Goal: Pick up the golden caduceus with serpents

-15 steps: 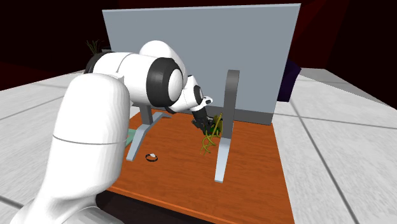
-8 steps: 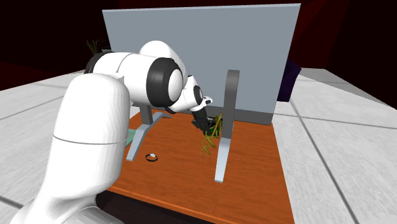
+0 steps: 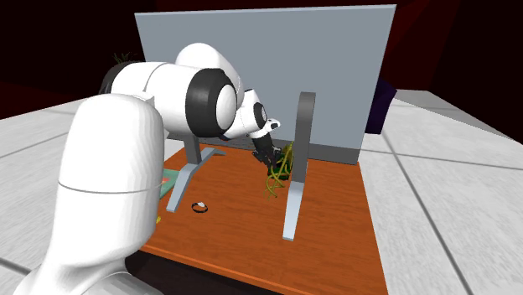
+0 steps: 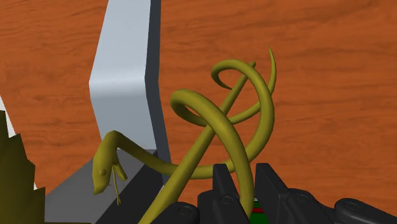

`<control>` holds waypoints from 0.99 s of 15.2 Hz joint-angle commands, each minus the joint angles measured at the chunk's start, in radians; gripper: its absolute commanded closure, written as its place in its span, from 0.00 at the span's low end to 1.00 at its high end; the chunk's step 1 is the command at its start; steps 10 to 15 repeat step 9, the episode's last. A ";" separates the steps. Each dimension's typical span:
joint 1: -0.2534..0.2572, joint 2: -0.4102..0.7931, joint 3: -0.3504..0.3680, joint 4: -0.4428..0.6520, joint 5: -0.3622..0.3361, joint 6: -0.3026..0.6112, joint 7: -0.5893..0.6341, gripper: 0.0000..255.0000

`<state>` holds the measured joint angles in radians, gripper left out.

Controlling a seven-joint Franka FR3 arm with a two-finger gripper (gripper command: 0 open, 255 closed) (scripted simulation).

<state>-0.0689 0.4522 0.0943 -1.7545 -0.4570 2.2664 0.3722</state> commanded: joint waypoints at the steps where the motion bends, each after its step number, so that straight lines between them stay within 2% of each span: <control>1: -0.001 -0.011 0.003 0.011 0.007 -0.020 -0.010 1.00; 7: -0.004 -0.049 0.011 0.037 0.027 -0.080 -0.038 1.00; 15: -0.004 -0.050 0.011 0.038 0.028 -0.081 -0.039 1.00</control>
